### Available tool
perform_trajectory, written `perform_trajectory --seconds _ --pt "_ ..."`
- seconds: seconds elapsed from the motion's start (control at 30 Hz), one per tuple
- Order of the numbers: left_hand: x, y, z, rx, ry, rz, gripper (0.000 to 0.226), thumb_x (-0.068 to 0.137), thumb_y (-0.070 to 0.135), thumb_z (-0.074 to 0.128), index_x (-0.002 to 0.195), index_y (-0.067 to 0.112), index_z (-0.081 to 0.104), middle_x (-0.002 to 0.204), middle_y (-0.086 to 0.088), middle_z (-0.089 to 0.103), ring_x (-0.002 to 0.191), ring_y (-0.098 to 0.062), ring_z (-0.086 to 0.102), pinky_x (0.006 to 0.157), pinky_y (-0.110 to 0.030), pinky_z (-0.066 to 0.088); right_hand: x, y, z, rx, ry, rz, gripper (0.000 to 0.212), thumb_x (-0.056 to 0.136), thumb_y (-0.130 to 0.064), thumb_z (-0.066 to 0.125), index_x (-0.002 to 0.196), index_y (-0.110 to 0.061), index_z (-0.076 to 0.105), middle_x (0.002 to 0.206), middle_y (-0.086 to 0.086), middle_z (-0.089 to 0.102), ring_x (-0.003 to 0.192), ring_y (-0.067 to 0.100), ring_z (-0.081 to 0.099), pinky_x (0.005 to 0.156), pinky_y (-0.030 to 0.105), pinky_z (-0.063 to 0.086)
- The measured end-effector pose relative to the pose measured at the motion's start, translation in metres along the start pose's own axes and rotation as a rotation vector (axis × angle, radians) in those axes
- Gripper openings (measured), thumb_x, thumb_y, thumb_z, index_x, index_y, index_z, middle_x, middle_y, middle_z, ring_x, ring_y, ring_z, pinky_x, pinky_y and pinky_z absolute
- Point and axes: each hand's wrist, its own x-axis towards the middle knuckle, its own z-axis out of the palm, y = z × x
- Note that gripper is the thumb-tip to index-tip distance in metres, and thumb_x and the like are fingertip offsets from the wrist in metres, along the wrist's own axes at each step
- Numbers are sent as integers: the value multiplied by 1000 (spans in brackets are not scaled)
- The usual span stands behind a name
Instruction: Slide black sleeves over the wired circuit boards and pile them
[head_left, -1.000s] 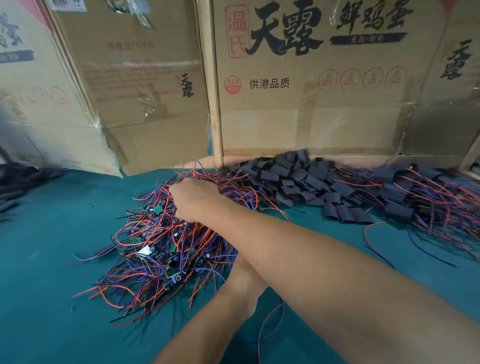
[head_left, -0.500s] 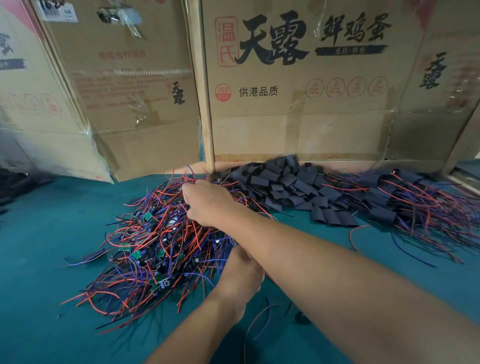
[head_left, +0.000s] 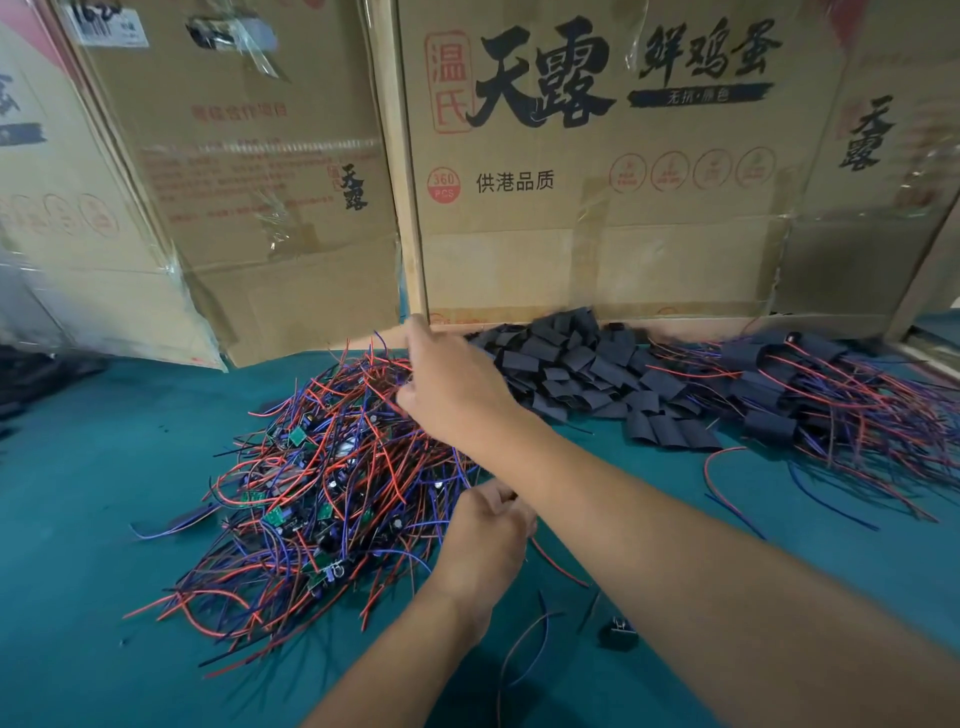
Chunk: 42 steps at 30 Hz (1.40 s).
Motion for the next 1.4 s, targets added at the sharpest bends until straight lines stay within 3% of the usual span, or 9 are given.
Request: perform_trajectory --seconds 0.1,0.23,0.33,0.4,0.67,0.87,0.97,1.1,1.4 --pt "-2 0 -6 46 14 26 36 98 12 52 65 25 57 54 8 38 45 -8 28 45 -23 22 -37 23 -18 394 70 206 30 84 -8 66 111 -19 55 81 -4 66 70 14 69 64 32 59" --pt "-7 5 -3 -31 17 79 24 92 11 57 73 23 66 52 14 45 46 -4 34 46 -21 27 -96 67 -37 1118 112 489 26 85 9 64 104 -9 65 98 13 70 77 15 72 75 31 61" --pt "-12 9 1 -178 -77 147 6 86 18 64 83 23 67 59 13 50 47 -5 37 43 -17 29 -135 86 -43 1390 166 548 25 84 13 64 105 1 68 99 17 69 84 18 70 73 23 57" --pt "-16 8 3 -203 -120 207 11 82 20 70 92 17 67 69 7 56 51 -8 43 43 -21 34 -152 89 -42 1482 199 561 27 78 6 67 105 3 67 100 18 69 89 22 69 75 22 56" --pt "-18 7 10 -150 -22 279 10 88 14 72 92 6 67 74 1 65 56 -13 54 44 -27 45 -162 89 -43 1274 165 521 17 87 7 64 102 -1 67 106 20 71 93 21 68 85 26 57" --pt "-17 11 8 -168 -11 348 10 82 21 80 88 18 72 76 0 67 60 -12 57 47 -27 48 -163 89 -45 1147 127 403 16 86 -2 70 90 -18 71 97 8 73 87 16 69 82 25 54" --pt "-17 11 6 -171 -49 380 15 80 27 77 92 22 71 77 2 65 65 -11 57 49 -29 49 -163 88 -45 1149 149 372 11 81 -7 72 89 -14 70 89 5 71 80 15 67 77 23 53" --pt "-15 11 3 -59 -76 449 18 80 36 74 93 24 69 92 0 68 76 -16 61 52 -29 52 -162 90 -44 1151 145 370 9 89 6 63 93 -1 65 79 5 69 70 17 64 74 26 55" --pt "-15 14 -3 61 -129 490 17 84 38 72 99 29 70 102 1 69 82 -17 63 62 -29 52 -163 87 -46 1153 82 391 4 93 -1 62 89 0 64 80 4 71 75 16 67 74 39 60"
